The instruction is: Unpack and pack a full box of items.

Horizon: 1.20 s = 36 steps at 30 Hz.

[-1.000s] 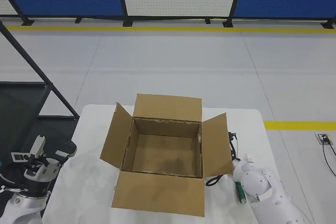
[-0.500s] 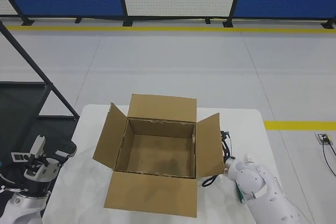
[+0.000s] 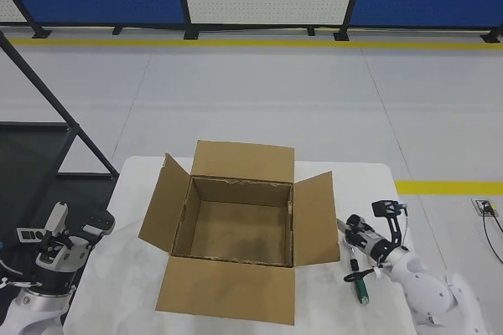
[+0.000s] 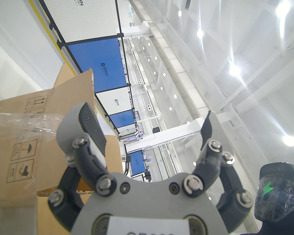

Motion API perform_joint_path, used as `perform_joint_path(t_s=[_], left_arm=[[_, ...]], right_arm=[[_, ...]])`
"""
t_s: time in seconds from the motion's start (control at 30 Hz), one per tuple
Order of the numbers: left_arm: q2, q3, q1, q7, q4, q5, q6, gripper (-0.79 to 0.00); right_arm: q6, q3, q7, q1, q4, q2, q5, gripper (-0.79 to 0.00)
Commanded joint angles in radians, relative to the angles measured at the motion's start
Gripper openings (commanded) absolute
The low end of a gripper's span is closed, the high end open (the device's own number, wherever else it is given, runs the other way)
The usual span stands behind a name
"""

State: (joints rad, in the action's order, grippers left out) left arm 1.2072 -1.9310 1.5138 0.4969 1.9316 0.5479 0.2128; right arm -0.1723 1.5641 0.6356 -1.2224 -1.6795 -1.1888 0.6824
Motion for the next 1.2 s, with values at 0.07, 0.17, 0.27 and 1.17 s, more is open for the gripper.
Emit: perform_joint_path(t_s=[0.07,0.17,0.27,1.17], left_arm=[[0.0,0.0,0.0,0.0,0.0,0.0,0.0,0.0],[0.0,0.0,0.0,0.0,0.0,0.0,0.0,0.0],[0.0,0.0,0.0,0.0,0.0,0.0,0.0,0.0],[0.0,0.0,0.0,0.0,0.0,0.0,0.0,0.0]], right_arm=[[0.0,0.071,0.08,-0.089,-0.102,0.015,0.043,0.0],[-0.012,0.097,0.162,-0.139,-0.159,0.026,0.088,0.0],[-0.01,0.1,0.17,-0.143,-0.165,0.027,0.093,0.0],[0.115,-0.129,0.356,-0.053,-0.147,0.029,0.449,-0.065]])
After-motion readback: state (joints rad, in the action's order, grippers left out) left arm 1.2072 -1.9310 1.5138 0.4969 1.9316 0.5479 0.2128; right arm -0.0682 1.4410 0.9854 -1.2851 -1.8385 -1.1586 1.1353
